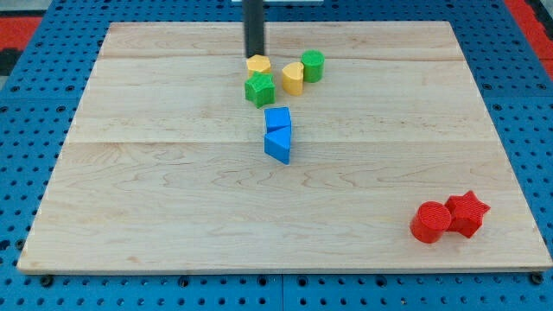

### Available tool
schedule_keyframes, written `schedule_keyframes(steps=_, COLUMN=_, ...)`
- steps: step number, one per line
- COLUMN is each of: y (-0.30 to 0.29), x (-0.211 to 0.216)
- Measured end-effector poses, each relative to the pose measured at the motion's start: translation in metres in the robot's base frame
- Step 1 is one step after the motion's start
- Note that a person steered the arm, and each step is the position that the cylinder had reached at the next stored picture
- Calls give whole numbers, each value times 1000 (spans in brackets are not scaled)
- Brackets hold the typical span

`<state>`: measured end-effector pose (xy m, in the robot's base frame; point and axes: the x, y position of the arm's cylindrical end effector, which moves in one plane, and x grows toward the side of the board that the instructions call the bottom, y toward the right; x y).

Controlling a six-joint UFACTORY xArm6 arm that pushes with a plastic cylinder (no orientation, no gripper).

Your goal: Move the yellow heart towards center right

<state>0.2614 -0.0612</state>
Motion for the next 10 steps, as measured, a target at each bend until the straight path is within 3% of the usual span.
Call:
schedule_keyframes(steps=1, y=-47, x=13)
schedule_keyframes(steps=2, y=19, x=53)
schedule_keyframes(steps=3, y=70, x=49)
schedule_keyframes(steps=5, y=66, x=-7)
schedule_keyframes(steps=6, y=108, x=10)
schedule_keyframes(steps=7, y=129, x=89)
schedule_keyframes(steps=8, y=148, x=126)
schedule_keyframes(steps=9, y=127, x=122)
schedule_keyframes(steps=10, y=91, x=148)
